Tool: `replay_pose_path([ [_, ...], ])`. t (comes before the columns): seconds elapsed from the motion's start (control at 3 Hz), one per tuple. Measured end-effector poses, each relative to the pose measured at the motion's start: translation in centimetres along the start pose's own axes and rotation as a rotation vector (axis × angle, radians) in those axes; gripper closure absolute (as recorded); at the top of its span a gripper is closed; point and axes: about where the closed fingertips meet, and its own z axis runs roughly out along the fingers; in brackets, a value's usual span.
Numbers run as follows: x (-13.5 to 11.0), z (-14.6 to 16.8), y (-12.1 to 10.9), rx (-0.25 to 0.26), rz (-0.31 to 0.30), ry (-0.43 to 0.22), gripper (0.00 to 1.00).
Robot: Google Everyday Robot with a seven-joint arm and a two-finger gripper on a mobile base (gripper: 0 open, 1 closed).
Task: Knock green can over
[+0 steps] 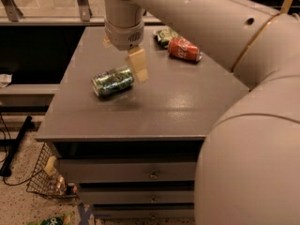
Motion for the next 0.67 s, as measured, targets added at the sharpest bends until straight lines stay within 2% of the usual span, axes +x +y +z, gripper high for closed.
replay_pose_path([
  [0.33,1.86,-3.19,1.87,0.055,0.052,-0.005,0.00],
  [0.67,2.07,-3.47,2.07,0.060,0.057,-0.005,0.00],
])
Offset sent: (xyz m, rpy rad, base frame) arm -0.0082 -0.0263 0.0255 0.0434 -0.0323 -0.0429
